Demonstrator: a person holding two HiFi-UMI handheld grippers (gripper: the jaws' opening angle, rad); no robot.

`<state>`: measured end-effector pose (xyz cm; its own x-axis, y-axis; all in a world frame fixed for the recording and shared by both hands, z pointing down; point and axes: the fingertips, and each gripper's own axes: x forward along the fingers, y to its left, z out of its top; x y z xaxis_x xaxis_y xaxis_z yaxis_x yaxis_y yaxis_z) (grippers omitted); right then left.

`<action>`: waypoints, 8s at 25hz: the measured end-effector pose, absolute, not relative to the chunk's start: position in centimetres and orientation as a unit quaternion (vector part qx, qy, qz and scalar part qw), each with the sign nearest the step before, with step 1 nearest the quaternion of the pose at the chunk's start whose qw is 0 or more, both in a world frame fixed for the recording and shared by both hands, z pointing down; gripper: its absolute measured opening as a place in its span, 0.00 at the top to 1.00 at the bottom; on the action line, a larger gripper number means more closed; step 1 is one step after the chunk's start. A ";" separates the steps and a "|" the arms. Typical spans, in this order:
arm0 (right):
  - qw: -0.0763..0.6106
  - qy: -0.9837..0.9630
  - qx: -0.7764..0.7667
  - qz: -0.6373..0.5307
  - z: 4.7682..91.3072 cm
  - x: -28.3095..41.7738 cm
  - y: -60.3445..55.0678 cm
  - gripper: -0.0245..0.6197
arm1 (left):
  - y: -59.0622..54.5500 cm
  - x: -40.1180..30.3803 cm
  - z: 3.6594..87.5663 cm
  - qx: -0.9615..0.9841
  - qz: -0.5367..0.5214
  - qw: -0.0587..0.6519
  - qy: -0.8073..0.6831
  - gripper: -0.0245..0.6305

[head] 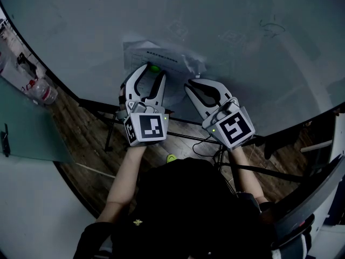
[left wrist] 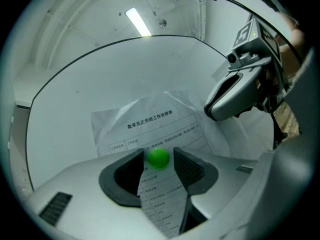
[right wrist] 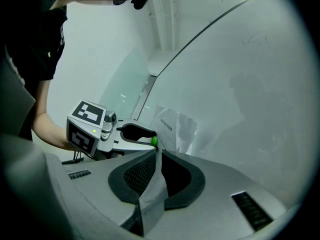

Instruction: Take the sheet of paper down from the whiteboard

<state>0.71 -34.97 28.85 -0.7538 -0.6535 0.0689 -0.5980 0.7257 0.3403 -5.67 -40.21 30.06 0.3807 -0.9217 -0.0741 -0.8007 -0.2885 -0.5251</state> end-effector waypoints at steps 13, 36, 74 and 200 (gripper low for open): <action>0.109 -0.894 0.386 -0.199 26.5 2.4 -35.1 0.86 | -40.1 -5.6 29.9 -0.792 -0.127 0.255 0.540 0.73; 0.121 -0.845 0.453 -0.255 23.7 3.5 -35.6 0.75 | -40.1 -5.4 29.8 -0.800 -0.126 0.254 0.529 0.75; 0.115 -0.857 0.459 -0.205 24.7 3.8 -37.5 0.94 | -40.5 -5.2 30.0 -0.805 -0.132 0.251 0.521 0.76; 0.101 -0.888 0.443 -0.073 31.3 8.3 -13.1 0.94 | -13.2 1.1 35.4 -0.864 -0.171 0.207 0.425 0.76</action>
<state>8.35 -13.14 31.30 -0.5865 -0.8018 0.1147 -0.7723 0.5963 0.2191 1.07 -13.19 35.40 0.5796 -0.8061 0.1192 -0.6645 -0.5523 -0.5034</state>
